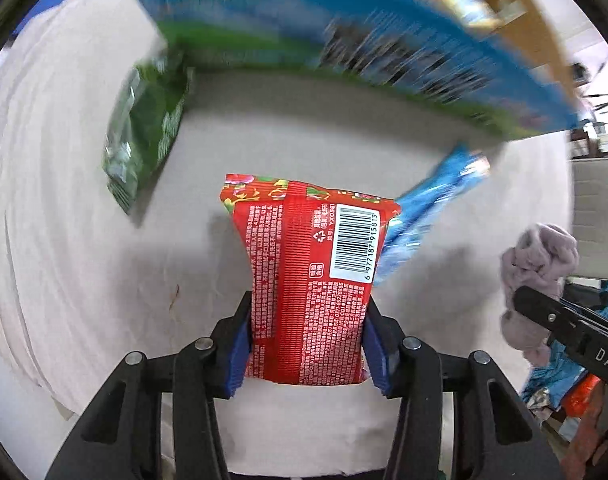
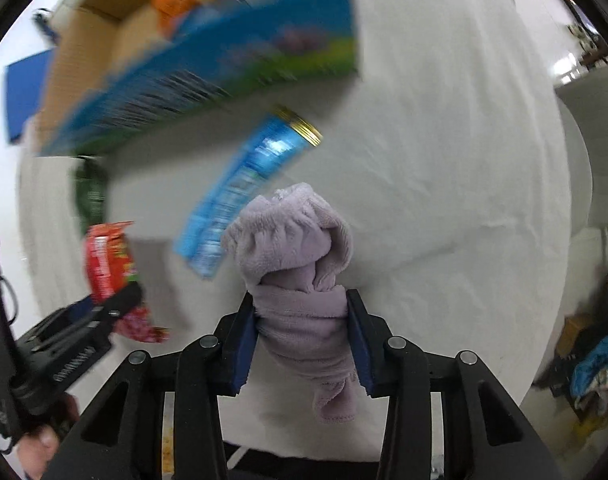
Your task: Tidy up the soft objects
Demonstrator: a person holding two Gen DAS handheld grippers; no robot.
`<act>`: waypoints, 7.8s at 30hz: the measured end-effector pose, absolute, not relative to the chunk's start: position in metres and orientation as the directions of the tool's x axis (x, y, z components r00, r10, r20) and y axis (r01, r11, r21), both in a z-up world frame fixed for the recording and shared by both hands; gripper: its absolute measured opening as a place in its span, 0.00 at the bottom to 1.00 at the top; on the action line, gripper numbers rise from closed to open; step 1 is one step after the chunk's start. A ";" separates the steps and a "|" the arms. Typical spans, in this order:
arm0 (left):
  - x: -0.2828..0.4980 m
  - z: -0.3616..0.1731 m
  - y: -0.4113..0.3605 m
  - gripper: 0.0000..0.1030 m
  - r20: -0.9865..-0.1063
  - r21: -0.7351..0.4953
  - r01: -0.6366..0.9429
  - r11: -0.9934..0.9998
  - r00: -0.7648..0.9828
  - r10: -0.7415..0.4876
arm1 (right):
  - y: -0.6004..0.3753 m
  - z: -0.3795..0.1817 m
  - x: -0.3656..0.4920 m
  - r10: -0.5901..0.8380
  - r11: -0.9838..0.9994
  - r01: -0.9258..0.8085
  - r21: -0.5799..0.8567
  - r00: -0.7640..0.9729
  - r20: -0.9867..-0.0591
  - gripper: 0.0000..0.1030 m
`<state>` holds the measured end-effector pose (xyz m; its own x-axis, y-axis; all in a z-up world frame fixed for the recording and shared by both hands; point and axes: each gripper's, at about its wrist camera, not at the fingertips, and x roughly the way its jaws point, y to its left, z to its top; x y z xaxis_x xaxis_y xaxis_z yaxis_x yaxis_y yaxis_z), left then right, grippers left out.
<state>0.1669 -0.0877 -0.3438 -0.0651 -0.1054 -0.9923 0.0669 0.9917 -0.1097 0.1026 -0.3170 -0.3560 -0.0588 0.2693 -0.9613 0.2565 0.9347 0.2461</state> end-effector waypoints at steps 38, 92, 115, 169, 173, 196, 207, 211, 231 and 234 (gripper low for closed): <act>0.449 -0.287 -0.084 0.39 -0.999 -0.045 0.108 0.993 0.008 -0.047 | -0.262 -0.350 0.367 0.258 0.942 0.236 0.239 -0.053 -0.965 0.43; 0.292 -0.374 0.064 0.99 -0.998 -0.043 -0.006 0.999 -0.043 -0.043 | -0.261 -0.451 0.176 0.276 0.747 0.634 0.200 -0.022 -0.961 0.74; 0.165 -0.411 0.024 0.44 -0.996 0.012 0.159 0.987 -0.085 0.026 | -0.202 -0.458 0.103 0.040 0.964 0.263 -0.025 -0.239 -0.970 0.28; 0.457 -0.244 -0.081 0.38 -0.988 -0.104 0.207 0.973 0.095 -0.125 | -0.318 -0.317 0.359 0.075 0.961 0.260 0.090 0.070 -0.995 0.15; 0.477 -0.281 -0.084 0.38 -0.996 -0.078 0.204 0.976 0.031 -0.086 | -0.323 -0.349 0.366 0.075 0.959 0.275 0.072 0.002 -0.997 0.16; 0.498 -0.297 -0.083 0.52 -0.999 -0.049 0.175 0.983 0.004 -0.050 | -0.339 -0.371 0.359 0.046 0.949 0.315 0.017 -0.086 -0.995 0.57; 0.460 -0.254 -0.076 0.67 -0.992 -0.068 0.185 0.980 0.087 -0.086 | -0.319 -0.345 0.347 0.060 0.956 0.291 0.045 -0.043 -0.997 0.65; 0.437 -0.246 -0.069 0.77 -0.990 -0.072 0.181 0.981 0.108 -0.093 | -0.310 -0.337 0.340 0.052 0.962 0.271 0.044 -0.024 -0.998 0.65; 0.362 -0.215 -0.067 0.99 -0.980 -0.059 0.157 0.986 0.179 -0.087 | -0.287 -0.286 0.299 0.060 0.976 0.204 0.072 0.066 -0.996 1.00; 0.350 -0.198 -0.067 0.99 -0.973 -0.059 0.153 0.986 0.211 -0.091 | -0.288 -0.269 0.288 0.066 0.975 0.203 0.085 0.100 -0.993 1.00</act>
<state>0.3503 -0.0672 -0.1984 0.2107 -0.0911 -0.9733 0.1534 0.9864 -0.0591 0.2884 -0.2884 -0.2687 0.1001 0.0659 -0.9928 0.2034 0.9754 0.0852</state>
